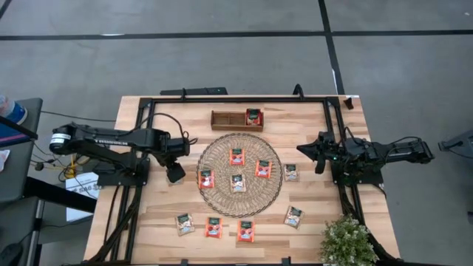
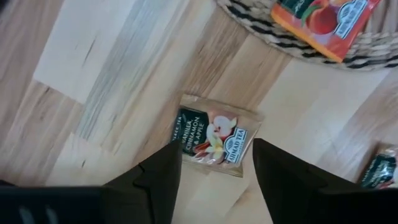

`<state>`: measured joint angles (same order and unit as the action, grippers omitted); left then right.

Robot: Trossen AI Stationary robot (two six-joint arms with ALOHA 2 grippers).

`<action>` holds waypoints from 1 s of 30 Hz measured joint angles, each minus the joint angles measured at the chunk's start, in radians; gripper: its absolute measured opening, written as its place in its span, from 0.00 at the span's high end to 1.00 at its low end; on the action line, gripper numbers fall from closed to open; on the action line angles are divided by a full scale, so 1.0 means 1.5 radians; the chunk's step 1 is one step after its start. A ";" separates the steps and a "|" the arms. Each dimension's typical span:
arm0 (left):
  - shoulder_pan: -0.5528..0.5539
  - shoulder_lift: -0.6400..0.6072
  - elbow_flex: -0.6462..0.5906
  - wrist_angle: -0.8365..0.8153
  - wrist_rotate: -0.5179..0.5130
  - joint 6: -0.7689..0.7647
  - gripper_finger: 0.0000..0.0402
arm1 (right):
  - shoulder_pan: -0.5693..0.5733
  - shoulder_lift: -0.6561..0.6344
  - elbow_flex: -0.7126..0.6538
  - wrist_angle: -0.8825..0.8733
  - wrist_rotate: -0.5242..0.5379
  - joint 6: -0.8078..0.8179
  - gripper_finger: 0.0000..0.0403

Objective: Pick & Place Tea
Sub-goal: Put the brown tea bag into the middle section of the wooden organizer

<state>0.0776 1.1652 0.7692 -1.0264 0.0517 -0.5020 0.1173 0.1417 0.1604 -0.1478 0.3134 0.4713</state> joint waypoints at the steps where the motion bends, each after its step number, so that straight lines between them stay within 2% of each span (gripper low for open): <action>1: 0.000 0.004 0.000 -0.005 0.000 0.004 0.50 | 0.000 0.000 0.000 0.000 0.000 0.000 1.00; 6: 0.000 0.023 -0.001 -0.024 -0.004 0.030 0.38 | 0.000 0.000 0.000 0.000 0.000 0.000 1.00; 14: 0.000 0.026 -0.077 -0.018 -0.002 0.014 0.21 | 0.000 0.000 0.000 0.000 0.000 -0.001 1.00; 20: 0.000 0.025 -0.083 0.003 -0.003 0.067 0.19 | 0.000 0.000 0.000 0.000 0.000 0.000 1.00; 30: 0.001 0.033 -0.083 0.084 -0.020 0.059 0.19 | 0.000 0.000 0.000 0.000 0.000 0.000 1.00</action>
<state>0.0784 1.2141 0.6441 -0.9011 0.0210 -0.4133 0.1173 0.1417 0.1608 -0.1478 0.3130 0.4709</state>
